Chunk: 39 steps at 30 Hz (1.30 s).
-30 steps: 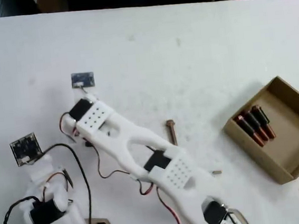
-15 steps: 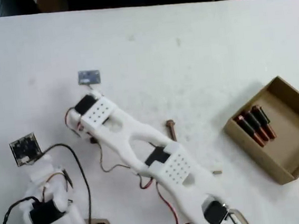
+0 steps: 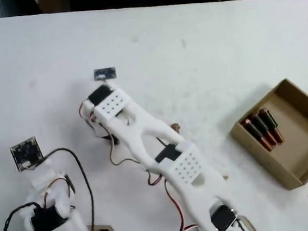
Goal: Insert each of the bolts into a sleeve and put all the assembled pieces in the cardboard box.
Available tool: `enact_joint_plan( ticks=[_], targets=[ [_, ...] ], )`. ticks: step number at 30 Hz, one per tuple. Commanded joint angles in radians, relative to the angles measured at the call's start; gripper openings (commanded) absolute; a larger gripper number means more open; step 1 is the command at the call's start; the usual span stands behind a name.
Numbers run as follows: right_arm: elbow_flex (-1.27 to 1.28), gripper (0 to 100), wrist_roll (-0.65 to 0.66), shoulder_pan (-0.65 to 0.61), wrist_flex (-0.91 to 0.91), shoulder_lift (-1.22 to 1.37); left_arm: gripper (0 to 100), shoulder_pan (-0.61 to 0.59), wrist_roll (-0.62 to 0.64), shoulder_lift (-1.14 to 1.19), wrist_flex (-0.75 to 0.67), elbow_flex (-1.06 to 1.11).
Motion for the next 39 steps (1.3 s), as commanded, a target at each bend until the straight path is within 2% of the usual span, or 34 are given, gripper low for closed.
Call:
enact_joint_plan(
  ticks=[1,5,11,17,20,29,34,39],
  targets=[
    [-0.081,1.7,0.074,0.015,0.082,-0.107,2,-0.01,-0.008,-0.013,0.003,-0.003],
    [-0.114,1.7,0.193,0.053,0.131,-0.15,2,-0.01,-0.008,-0.013,0.003,-0.003],
    [-0.13,1.7,0.511,0.162,0.127,-0.186,2,-0.01,-0.008,-0.013,0.003,-0.003],
    [-0.15,1.7,0.695,0.254,0.168,-0.266,2,-0.008,-0.008,-0.013,0.003,-0.003],
    [-0.143,1.7,0.735,0.263,0.196,-0.318,2,-0.008,-0.008,-0.013,0.003,-0.003],
    [-0.137,1.6,0.743,0.297,0.236,-0.467,2,-0.008,-0.008,-0.013,0.005,-0.003],
    [-0.012,1.6,0.75,0.325,0.234,-0.621,2,-0.008,-0.008,-0.013,0.006,-0.003],
    [0.158,1.6,0.864,0.338,0.231,-0.812,2,-0.008,-0.008,-0.013,0.006,-0.003]
  ],
)
